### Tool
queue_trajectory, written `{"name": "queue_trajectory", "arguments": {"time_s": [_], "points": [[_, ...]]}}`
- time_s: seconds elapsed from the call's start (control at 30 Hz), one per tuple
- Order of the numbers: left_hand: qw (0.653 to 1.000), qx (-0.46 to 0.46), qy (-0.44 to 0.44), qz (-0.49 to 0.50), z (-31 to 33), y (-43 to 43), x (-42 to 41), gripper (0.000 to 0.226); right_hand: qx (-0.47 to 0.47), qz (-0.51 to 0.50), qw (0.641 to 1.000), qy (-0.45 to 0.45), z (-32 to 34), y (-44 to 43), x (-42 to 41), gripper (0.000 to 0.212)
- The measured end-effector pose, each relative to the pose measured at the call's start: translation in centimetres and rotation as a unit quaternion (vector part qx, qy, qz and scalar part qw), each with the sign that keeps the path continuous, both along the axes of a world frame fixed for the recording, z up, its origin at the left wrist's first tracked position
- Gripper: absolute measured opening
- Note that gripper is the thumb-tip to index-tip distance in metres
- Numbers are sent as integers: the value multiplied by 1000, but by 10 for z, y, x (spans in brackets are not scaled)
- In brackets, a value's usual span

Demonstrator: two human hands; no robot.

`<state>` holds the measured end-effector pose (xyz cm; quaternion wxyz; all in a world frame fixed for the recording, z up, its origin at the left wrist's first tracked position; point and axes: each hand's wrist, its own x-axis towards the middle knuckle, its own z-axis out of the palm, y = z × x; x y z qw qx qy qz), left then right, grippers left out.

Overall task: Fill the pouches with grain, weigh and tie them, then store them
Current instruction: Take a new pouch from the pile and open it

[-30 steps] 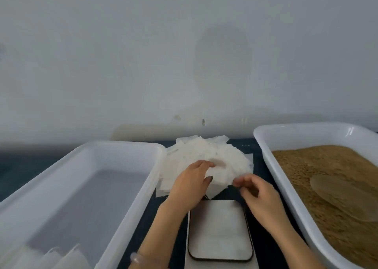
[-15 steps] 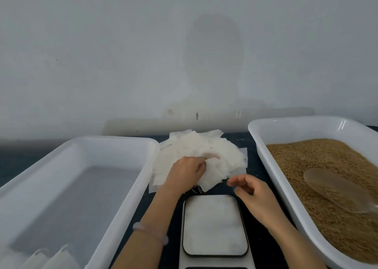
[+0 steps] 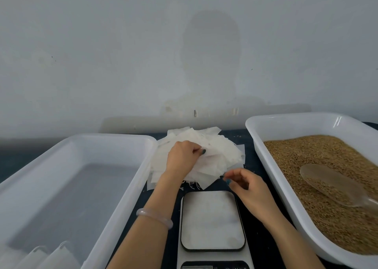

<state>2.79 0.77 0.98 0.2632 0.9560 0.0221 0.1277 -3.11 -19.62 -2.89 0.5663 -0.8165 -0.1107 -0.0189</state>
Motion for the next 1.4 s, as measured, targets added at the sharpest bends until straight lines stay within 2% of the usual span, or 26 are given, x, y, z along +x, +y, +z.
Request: {"name": "queue_trajectory", "arguments": {"time_s": [0.07, 0.13, 0.23, 0.37, 0.43, 0.5, 0.67, 0.73, 0.8, 0.83, 0.9, 0.93, 0.97, 1.03, 1.1, 1.2, 1.4], "points": [[999, -38, 5, 13, 11, 0, -2, 45, 8, -6, 1000, -10, 1, 1, 0, 15], [991, -126, 31, -8, 22, 0, -8, 31, 21, -18, 999, -23, 3, 4, 0, 16], [935, -326, 116, -78, 36, -3, -28, 20, 48, -20, 998, -34, 7, 6, -1, 41], [883, -422, 161, -130, 31, -8, -48, 15, 116, 35, 992, 28, 7, 9, -3, 60], [866, -460, 159, -115, 23, -10, -53, 11, 160, 35, 984, 77, 6, 13, -3, 53], [865, -469, 159, -78, 13, -13, -52, 11, 185, 6, 978, 97, 5, 15, -1, 38], [847, -499, 178, -41, -5, -23, -48, 24, 198, -47, 976, 82, 3, 7, 5, 23], [843, -510, 165, -40, -5, -24, -48, 21, 200, -58, 975, 81, 2, 4, 6, 19], [859, -492, 134, -43, -2, -28, -48, 20, 195, -69, 975, 84, 1, 1, 7, 14], [885, -449, 110, -58, -2, -29, -49, 30, 192, -74, 975, 86, 1, 0, 8, 12], [945, -294, 51, -134, -3, -30, -52, 65, 188, -77, 975, 93, 2, -4, 9, 7], [959, -212, 35, -184, -4, -31, -54, 83, 183, -76, 975, 97, 2, -5, 10, 9], [964, -137, 30, -227, -5, -33, -57, 95, 175, -78, 976, 100, 3, -6, 10, 14], [963, -27, 16, -267, -8, -38, -61, 103, 149, -86, 980, 99, 5, -6, 9, 21], [963, 15, -8, -269, -14, -44, -60, 96, 125, -86, 984, 90, 9, -4, 7, 24], [971, 22, -30, -236, -16, -48, -59, 70, 96, -77, 990, 62, 17, 1, 1, 23], [982, -73, -62, -164, -14, -45, -71, 31, 101, -54, 993, -7, 44, 7, -14, 4]]}}
